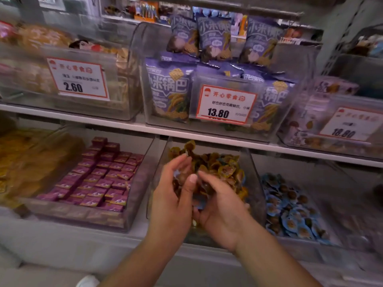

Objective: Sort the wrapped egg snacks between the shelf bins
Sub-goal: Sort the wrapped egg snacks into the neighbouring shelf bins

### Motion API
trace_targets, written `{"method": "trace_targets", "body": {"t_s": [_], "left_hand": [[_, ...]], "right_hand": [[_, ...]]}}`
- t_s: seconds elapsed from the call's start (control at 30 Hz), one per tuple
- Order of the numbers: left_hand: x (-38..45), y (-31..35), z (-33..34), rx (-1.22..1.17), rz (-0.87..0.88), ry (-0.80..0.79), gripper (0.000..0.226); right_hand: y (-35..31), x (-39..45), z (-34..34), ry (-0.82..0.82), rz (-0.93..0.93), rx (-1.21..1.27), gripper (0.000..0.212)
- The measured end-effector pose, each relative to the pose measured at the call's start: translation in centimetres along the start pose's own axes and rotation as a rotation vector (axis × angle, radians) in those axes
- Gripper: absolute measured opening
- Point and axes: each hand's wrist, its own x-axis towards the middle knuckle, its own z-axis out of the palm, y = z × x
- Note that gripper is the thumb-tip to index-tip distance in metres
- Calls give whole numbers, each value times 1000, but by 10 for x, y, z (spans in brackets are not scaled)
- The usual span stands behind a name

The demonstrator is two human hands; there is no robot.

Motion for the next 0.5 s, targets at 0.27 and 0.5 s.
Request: {"method": "trace_targets", "body": {"t_s": [0.27, 0.5], "left_hand": [[-22, -5, 26, 367, 171, -525, 64], [-19, -2, 27, 366, 215, -529, 51]], "right_hand": [[-7, -34, -37, 152, -100, -188, 17], [-71, -68, -128, 551, -343, -591, 4]]}}
